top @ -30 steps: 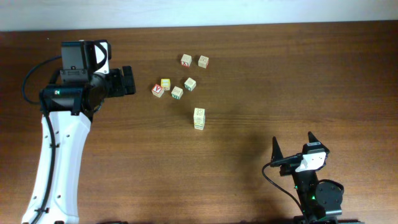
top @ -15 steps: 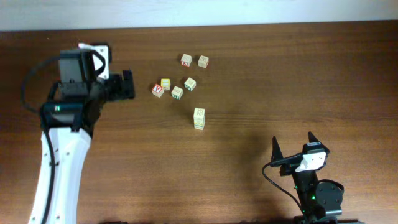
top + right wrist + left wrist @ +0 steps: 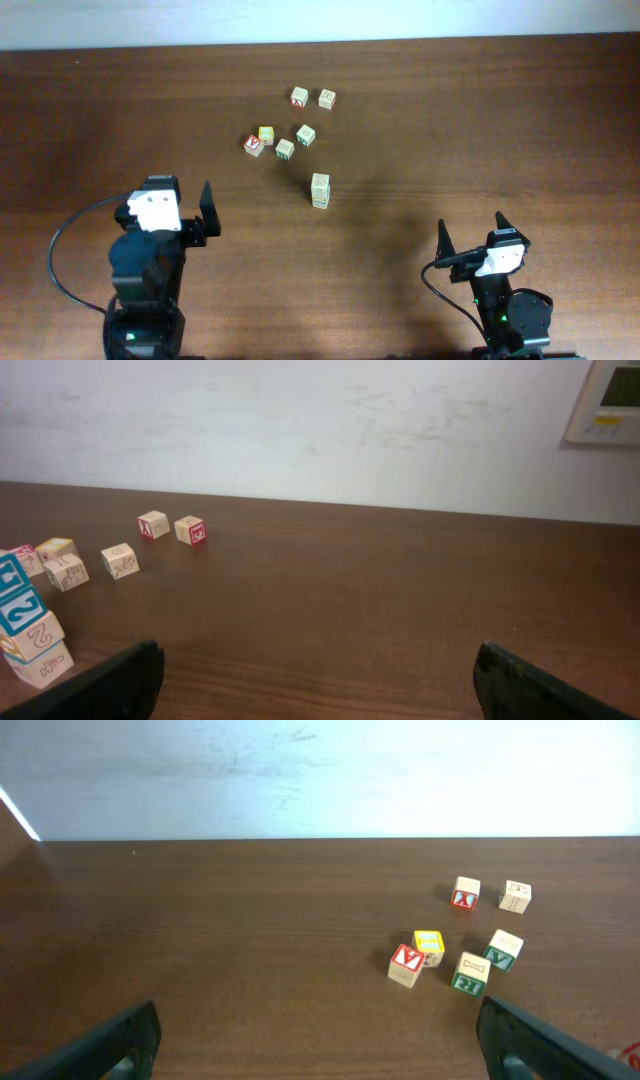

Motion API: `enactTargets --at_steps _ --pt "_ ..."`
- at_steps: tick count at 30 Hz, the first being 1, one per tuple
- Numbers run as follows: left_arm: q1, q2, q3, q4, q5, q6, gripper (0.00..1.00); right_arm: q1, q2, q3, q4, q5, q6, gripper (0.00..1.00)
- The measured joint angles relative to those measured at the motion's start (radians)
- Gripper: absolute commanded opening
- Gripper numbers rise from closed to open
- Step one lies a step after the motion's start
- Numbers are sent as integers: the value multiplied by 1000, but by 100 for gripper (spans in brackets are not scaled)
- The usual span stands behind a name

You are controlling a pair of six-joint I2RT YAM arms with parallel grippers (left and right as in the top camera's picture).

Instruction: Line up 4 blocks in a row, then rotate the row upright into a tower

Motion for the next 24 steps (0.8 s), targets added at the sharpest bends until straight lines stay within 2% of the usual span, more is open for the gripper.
enactTargets --at_steps 11,20,24 --pt "0 -314 -303 164 -11 0 99 0 0 0 0 0 0 99" --pt "-37 -575 -461 157 -41 0 99 0 0 0 0 0 0 99" --pt "-50 -664 -467 69 -71 3 99 0 0 0 0 0 -2 99"
